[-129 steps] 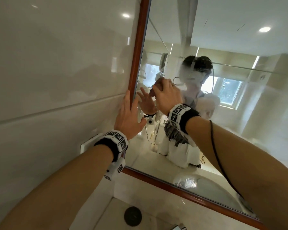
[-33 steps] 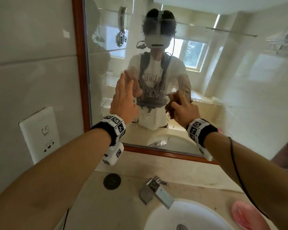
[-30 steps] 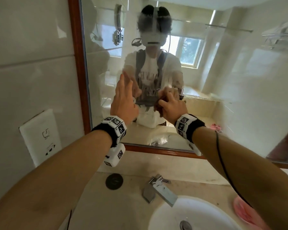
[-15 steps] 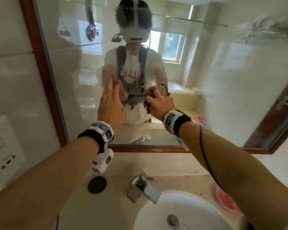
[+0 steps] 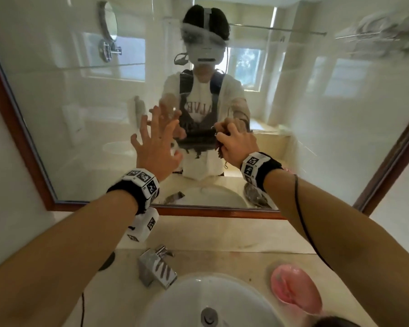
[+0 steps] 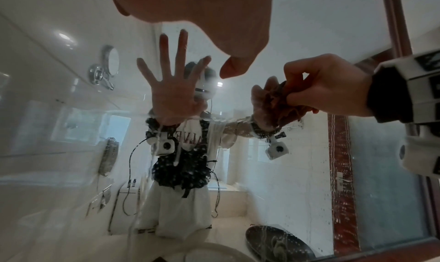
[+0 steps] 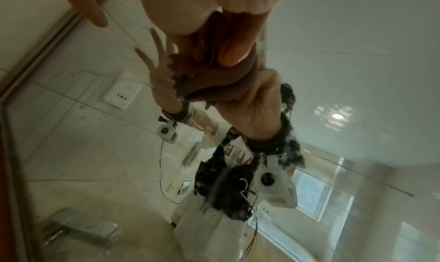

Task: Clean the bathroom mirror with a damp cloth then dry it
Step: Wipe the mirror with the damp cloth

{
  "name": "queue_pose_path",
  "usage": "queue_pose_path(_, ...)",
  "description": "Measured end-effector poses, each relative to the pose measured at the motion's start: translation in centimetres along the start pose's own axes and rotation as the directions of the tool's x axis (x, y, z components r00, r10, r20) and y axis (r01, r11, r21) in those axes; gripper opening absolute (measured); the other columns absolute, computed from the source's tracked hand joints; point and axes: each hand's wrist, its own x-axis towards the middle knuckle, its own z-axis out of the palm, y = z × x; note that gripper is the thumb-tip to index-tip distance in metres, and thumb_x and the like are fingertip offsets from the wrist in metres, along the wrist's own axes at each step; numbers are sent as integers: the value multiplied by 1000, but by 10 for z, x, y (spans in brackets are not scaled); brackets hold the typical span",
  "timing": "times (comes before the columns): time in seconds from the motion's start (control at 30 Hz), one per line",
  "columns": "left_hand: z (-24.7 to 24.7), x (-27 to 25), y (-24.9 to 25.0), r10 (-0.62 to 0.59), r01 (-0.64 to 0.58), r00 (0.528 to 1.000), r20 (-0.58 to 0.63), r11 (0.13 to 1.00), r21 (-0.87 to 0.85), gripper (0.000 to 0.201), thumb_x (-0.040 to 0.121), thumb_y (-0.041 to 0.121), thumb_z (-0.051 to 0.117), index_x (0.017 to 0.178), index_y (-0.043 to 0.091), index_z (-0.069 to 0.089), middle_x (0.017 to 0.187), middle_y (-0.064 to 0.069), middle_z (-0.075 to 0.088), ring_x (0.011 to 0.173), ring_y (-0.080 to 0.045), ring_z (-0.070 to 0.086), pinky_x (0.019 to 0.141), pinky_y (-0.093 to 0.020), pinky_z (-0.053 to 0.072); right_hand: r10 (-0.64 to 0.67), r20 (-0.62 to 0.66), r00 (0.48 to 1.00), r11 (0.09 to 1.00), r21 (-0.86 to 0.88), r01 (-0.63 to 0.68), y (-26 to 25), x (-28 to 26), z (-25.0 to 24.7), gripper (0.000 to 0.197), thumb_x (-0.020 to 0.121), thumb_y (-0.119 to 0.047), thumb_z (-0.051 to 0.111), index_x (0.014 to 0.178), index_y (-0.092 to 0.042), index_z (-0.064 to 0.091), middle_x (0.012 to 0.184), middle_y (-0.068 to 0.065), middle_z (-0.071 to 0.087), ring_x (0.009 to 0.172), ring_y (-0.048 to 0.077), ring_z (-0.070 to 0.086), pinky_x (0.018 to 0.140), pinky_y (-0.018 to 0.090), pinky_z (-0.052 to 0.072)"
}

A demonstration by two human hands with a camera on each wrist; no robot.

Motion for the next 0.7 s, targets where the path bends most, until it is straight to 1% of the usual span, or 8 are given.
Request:
queue_pose_path(0.1,3,-1,16,3,-4,1000,13,1000,24,80,83,42,62,151,35,20,165,-9,-6,150,-38,2,111,-68,21,47,43,998,999,5,-47,30,-14,3,29,89,-25,57,116,-16,59,117,15,53,92,34,57,70,42,54)
queue_pose_path(0.2,3,0,26,-3,2,1000,26,1000,28,79,84,43,62,150,35,20,165,-10,-7,150,-38,0,112,-68,19,98,53,994,995,14,-99,46,-20,4,28,89,-25,56,116,-18,58,121,13,52,93,34,57,71,42,54)
queue_pose_path(0.3,0,-1,28,0,-2,999,46,999,46,79,85,44,62,151,34,20,165,-10,-8,150,-37,-1,112,-68,18,145,40,989,987,58,-147,43,-20,6,26,91,-25,53,115,-17,59,125,12,51,93,34,57,71,39,50)
queue_pose_path(0.43,1,0,20,-5,4,999,46,1000,21,79,86,45,61,151,35,17,165,-8,-12,151,-36,-5,113,-68,16,226,25,974,968,105,-227,41,-26,12,21,92,-22,50,111,-14,56,133,10,46,86,30,58,66,31,43)
queue_pose_path(0.5,1,0,19,-6,7,999,50,1000,-4,80,85,45,62,152,35,18,165,-8,-13,151,-35,-6,114,-67,14,254,5,967,958,139,-252,38,-30,14,19,93,-21,50,109,-13,56,139,10,43,79,27,57,64,31,45)
queue_pose_path(0.57,1,0,20,0,2,998,59,1000,-20,80,86,45,62,152,35,18,165,-9,-12,151,-34,-7,115,-67,12,278,-25,960,949,164,-270,30,-35,16,19,94,-22,51,110,-12,57,144,10,39,78,26,57,65,31,48)
queue_pose_path(0.63,2,1,22,18,-15,998,53,998,-54,79,86,45,63,151,34,20,165,-10,-10,151,-35,-6,115,-67,12,300,-15,954,942,164,-294,21,-40,17,27,96,-26,52,119,-13,53,144,12,37,86,28,61,71,33,53)
queue_pose_path(0.7,4,2,24,46,-43,999,21,992,-122,77,84,42,67,147,35,25,165,-10,-9,151,-36,-4,115,-68,12,338,20,941,928,161,-337,11,-45,21,43,93,-31,57,132,-14,44,145,14,34,93,31,61,77,38,56)
